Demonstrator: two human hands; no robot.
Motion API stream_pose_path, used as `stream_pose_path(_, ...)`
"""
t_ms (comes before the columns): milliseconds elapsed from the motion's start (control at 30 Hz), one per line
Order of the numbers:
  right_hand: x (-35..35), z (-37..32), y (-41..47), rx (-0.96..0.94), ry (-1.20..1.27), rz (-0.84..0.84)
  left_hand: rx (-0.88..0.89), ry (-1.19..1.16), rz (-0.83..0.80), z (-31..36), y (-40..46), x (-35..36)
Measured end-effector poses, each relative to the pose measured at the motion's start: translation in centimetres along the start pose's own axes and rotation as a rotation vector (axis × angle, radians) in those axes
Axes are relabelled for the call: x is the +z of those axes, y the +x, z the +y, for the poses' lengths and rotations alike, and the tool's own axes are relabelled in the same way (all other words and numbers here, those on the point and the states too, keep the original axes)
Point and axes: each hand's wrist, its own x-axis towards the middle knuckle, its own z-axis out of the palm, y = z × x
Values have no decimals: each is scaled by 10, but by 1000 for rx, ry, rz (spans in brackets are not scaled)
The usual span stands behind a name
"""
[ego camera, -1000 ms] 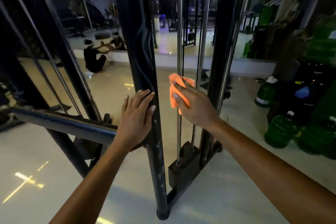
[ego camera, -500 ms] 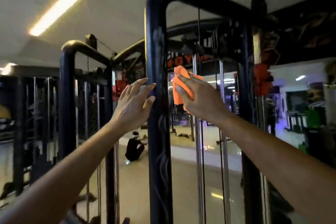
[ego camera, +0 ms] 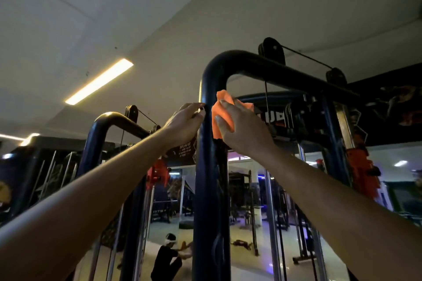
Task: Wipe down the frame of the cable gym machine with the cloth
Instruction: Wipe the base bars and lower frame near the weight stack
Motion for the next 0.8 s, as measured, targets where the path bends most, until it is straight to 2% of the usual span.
stream_pose_path(133,48,-7,16,30,52,15,-21,-130,23,-6,35,1)
stream_pose_path(267,86,-8,28,65,19,97,-3,-247,-6,-5,59,-8)
stream_pose_path(433,70,2,101,99,119,124,-37,-432,-17,-5,83,-23)
stream_pose_path(567,78,-5,76,69,272,149,-58,-579,-23,-6,84,-17)
stream_pose_path(667,90,-2,45,40,251,168,-58,-605,-35,-3,83,-14)
stream_pose_path(800,68,11,107,126,427,121,-124,-600,-49,-2,92,-21)
